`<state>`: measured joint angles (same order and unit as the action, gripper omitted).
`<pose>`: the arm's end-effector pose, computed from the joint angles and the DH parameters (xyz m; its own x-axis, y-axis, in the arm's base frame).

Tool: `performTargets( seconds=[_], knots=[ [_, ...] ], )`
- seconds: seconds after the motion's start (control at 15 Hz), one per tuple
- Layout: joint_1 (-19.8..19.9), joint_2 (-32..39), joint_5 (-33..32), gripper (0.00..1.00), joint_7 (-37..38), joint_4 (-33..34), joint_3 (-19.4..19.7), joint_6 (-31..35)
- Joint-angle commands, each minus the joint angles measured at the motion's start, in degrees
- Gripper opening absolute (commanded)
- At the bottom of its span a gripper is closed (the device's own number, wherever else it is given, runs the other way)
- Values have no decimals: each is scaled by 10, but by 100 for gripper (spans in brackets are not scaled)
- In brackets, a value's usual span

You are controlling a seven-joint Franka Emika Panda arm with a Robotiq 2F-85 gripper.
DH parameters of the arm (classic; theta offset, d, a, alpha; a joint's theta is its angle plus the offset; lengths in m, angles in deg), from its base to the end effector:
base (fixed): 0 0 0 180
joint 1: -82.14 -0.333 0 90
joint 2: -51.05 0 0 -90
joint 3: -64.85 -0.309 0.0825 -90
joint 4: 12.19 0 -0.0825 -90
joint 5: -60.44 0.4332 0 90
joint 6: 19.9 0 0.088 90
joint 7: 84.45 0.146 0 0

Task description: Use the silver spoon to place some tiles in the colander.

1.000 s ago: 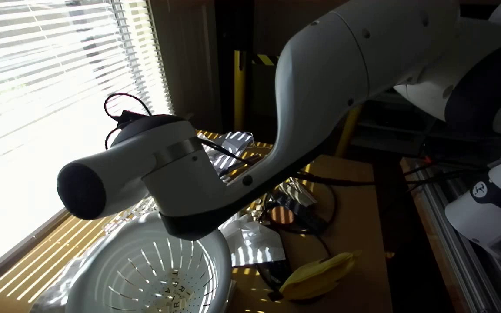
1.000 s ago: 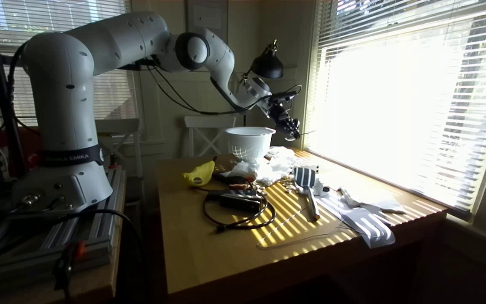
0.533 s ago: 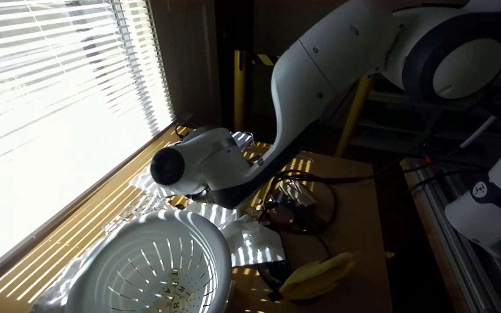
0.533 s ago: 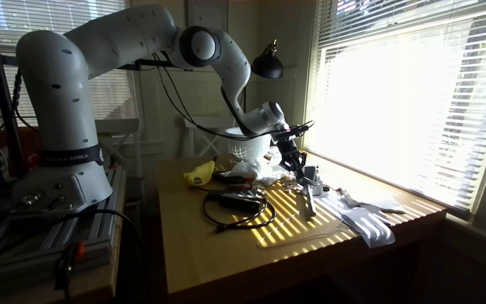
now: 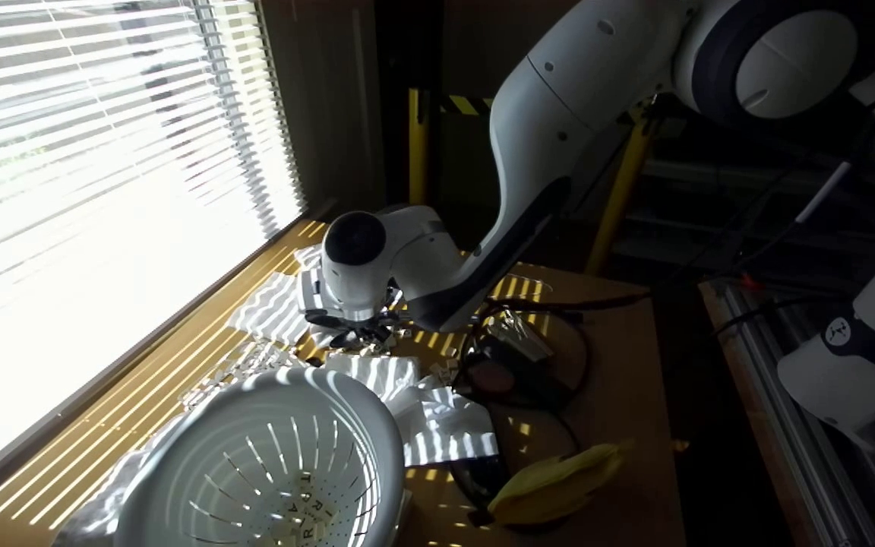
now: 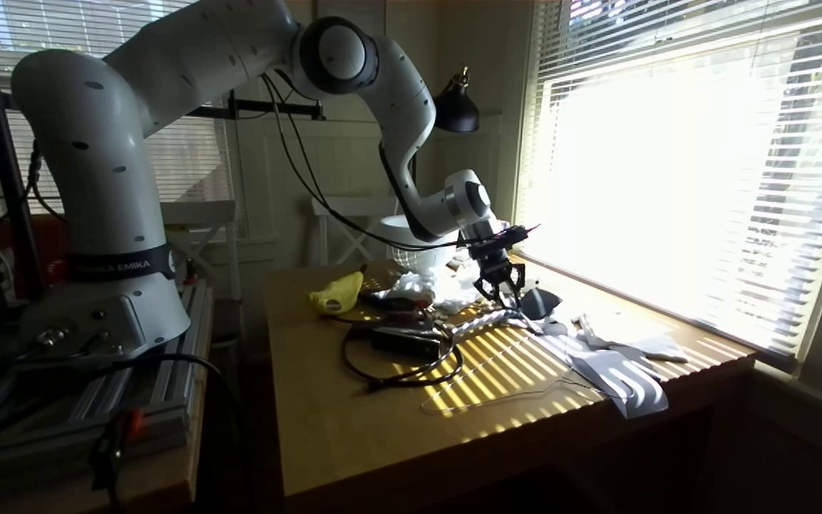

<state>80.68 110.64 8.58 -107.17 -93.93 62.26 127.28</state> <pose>0.7461 0.0452 -0.0030 0.4071 0.8792 -0.2475 0.8685 -0.2887 0.4029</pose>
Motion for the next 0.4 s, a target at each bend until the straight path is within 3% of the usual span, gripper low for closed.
performTargets(
  seconds=[0.0, 0.2, 0.27, 0.33],
  knots=[
    [5, -56, 10, 69, -2, -78, -12, 85],
    [-48, -128, -26, 90, 57, -136, 24, 126],
    [-24, -57, 3, 96, 9, -63, 8, 116],
    [-33, -72, 3, 79, 14, -72, 10, 115]
  ],
)
